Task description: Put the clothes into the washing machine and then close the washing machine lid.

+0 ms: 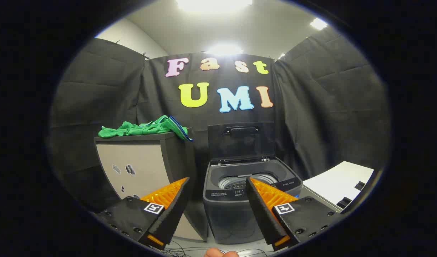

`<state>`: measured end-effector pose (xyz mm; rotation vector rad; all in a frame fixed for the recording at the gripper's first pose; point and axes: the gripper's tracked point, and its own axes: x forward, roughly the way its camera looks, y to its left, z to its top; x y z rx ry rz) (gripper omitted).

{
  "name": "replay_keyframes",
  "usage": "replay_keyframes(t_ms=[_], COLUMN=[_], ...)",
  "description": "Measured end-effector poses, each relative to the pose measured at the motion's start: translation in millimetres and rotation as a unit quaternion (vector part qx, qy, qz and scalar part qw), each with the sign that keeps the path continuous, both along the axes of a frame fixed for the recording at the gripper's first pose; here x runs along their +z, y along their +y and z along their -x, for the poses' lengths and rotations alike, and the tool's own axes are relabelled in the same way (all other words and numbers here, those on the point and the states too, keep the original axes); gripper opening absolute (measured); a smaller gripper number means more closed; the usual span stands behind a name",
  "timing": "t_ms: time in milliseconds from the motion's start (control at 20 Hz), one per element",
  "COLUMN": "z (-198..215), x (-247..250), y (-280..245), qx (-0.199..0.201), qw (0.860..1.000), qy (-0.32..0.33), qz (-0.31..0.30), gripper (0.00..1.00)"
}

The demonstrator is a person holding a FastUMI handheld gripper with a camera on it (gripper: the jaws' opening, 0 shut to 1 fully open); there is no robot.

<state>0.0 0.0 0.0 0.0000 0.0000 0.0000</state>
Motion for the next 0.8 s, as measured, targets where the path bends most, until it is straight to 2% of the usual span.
replay_keyframes(t_ms=[800], z=[0.4], x=[-1.6], y=[0.0], qx=[-0.005], qw=[1.0], qy=[0.005], qz=[0.002], gripper=[0.96])
